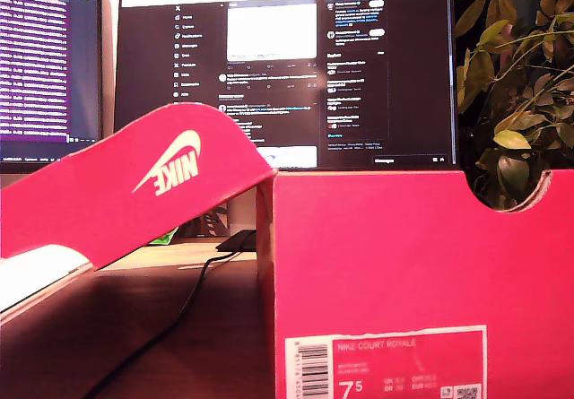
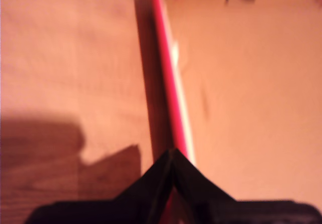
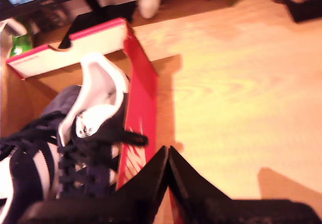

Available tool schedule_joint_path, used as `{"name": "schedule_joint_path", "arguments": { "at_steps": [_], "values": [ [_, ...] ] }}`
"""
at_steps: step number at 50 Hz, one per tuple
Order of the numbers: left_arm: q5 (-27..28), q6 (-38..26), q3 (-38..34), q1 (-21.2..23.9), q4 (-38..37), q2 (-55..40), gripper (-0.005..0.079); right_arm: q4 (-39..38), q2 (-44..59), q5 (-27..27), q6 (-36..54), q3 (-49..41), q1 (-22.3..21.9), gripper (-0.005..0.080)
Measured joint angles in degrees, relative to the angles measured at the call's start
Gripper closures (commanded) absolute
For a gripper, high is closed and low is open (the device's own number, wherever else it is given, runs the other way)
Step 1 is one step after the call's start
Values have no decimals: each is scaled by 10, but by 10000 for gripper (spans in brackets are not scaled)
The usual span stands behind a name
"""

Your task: Close the red shoebox by pushing the lid with your left arm and holding the box in place with your right arm

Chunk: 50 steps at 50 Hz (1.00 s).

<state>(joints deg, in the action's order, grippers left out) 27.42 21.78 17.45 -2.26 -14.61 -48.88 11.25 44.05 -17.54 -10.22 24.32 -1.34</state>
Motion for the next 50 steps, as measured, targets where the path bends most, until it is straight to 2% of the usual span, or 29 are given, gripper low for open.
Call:
{"name": "schedule_joint_path", "arguments": {
  "at_steps": [6,24,36,50],
  "values": [
    [14,-19,19,0,-8,-64,760,-1,62,-8,26,10,0,764],
    [60,-34,53,0,-15,-162,760,-21,196,-74,43,10,0,764],
    [107,-40,53,0,-3,-204,760,-39,221,-105,42,10,1,764],
    [151,-40,53,-3,10,-204,761,-47,230,-106,42,10,34,764]
  ]
}}
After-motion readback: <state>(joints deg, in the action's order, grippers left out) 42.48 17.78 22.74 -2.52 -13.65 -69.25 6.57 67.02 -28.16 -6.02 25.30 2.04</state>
